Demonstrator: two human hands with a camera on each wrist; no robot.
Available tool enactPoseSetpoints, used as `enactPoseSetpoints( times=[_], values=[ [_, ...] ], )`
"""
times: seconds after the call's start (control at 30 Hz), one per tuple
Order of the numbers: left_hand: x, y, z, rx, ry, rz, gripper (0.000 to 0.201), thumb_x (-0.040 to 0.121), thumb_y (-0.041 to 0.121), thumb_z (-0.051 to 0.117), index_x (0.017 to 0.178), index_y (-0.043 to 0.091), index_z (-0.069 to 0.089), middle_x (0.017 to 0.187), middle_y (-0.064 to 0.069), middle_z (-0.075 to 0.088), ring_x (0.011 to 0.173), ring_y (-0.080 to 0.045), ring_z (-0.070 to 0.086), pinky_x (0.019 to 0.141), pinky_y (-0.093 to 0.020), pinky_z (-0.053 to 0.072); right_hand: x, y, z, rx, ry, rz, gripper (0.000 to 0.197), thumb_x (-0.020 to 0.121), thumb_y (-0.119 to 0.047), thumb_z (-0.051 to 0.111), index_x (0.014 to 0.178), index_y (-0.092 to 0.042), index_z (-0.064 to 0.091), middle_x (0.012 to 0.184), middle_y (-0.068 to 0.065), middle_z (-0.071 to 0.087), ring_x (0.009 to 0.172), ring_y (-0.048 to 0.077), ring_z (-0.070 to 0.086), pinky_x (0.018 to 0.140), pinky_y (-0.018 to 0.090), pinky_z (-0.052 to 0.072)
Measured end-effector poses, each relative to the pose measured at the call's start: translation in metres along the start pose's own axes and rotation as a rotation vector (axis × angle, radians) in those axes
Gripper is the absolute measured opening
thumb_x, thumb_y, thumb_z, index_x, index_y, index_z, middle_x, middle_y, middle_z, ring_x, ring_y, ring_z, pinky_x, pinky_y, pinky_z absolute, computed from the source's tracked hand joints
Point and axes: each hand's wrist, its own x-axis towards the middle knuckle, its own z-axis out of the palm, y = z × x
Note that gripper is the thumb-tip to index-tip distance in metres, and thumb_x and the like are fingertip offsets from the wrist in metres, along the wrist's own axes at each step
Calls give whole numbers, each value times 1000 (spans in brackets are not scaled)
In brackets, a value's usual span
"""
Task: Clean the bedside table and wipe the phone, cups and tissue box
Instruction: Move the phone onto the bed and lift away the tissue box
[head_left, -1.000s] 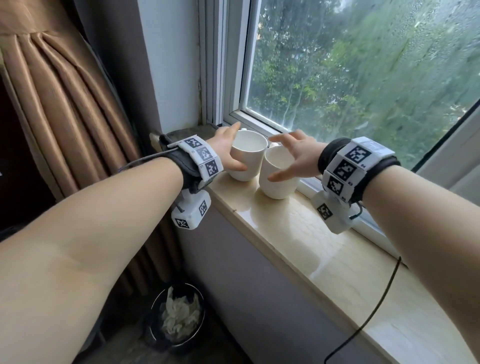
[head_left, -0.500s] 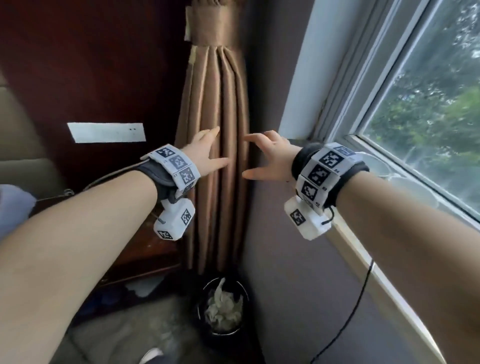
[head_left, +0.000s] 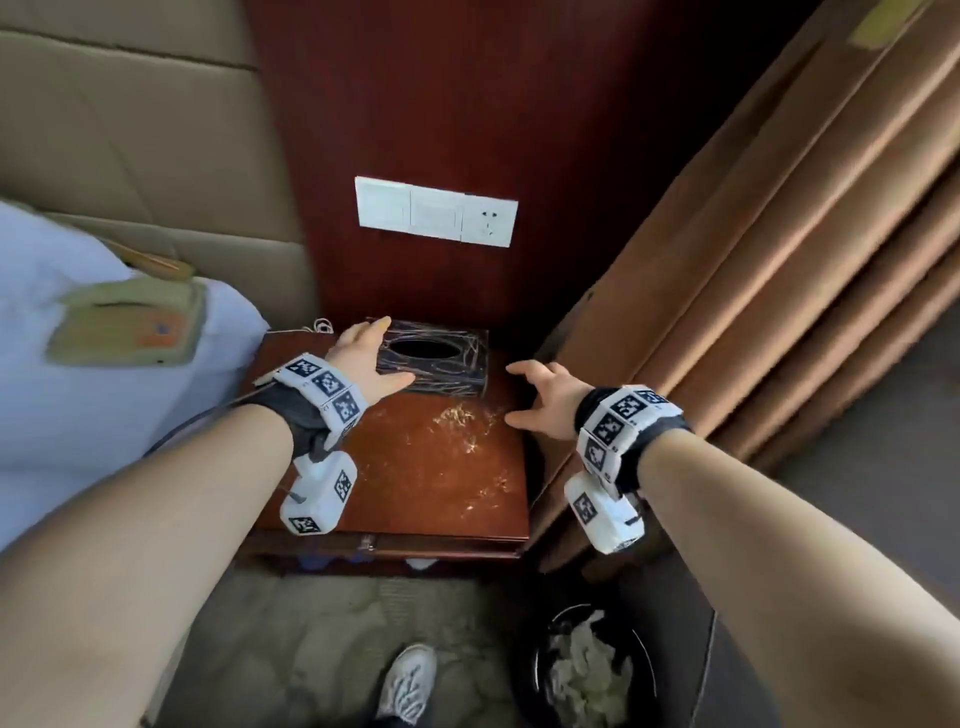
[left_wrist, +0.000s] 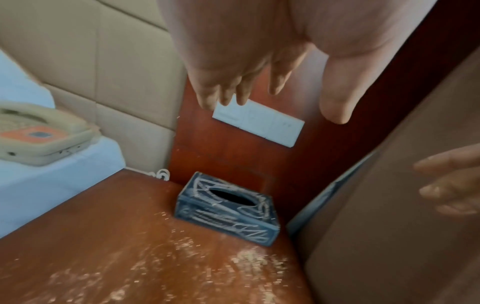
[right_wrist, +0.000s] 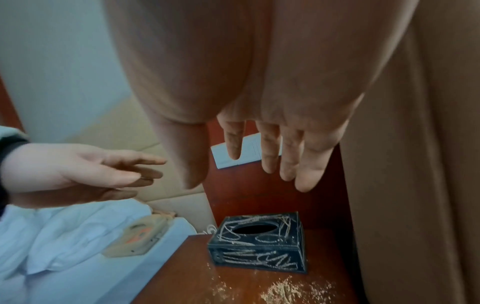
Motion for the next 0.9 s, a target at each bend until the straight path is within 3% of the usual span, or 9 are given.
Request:
enactPoseSetpoints(
  times=[0.17, 0.27, 0.43, 0.57, 0.73, 0.9],
  values=[
    [95, -80, 23, 30, -61, -164, 89, 81, 35, 68, 149, 18, 14, 155, -13, 17, 141, -30, 23, 115, -40, 25, 129, -12, 23, 83, 14, 108, 74, 85, -34, 62, 145, -27, 19, 144, 10, 28, 126, 29, 44, 102, 35, 38],
    [144, -112, 43, 28, -120, -240, 91, 80, 34, 69, 149, 20, 11, 155, -12, 15, 140, -30, 25, 114, -41, 27, 188, -6, 45, 177, 3, 195, 85, 82, -29, 66, 146, -28, 11, 146, 13, 26, 123, 29, 47, 98, 34, 41],
    [205, -136, 71, -72, -176, -221, 100, 76, 31, 74, 149, 20, 9, 155, -11, 17, 140, -29, 26, 114, -41, 27, 259, 8, 69, 261, 23, 236, 98, 77, -26, 72, 147, -31, 3, 145, 14, 28, 124, 31, 45, 102, 37, 40],
    [236, -140, 88, -173, -212, -163, 112, 65, 29, 83, 150, 23, 9, 151, -8, 25, 138, -27, 31, 113, -42, 29, 287, 12, 80, 282, -1, 205, 104, 77, -21, 73, 146, -34, -5, 148, 12, 21, 124, 30, 46, 100, 36, 40],
    [251, -143, 98, -173, -227, -167, 114, 69, 24, 81, 150, 24, 0, 154, -8, 19, 137, -25, 32, 110, -37, 31, 300, 20, 90, 323, 4, 191, 111, 75, -19, 75, 144, -39, -11, 150, 11, 17, 126, 29, 44, 102, 37, 39],
    [253, -142, 102, -208, -199, -143, 114, 69, 23, 81, 149, 31, 0, 154, -10, 15, 136, -26, 33, 108, -34, 32, 303, 22, 102, 480, 85, 172, 115, 73, -15, 76, 144, -39, -12, 150, 9, 14, 127, 26, 41, 104, 34, 36]
  ],
)
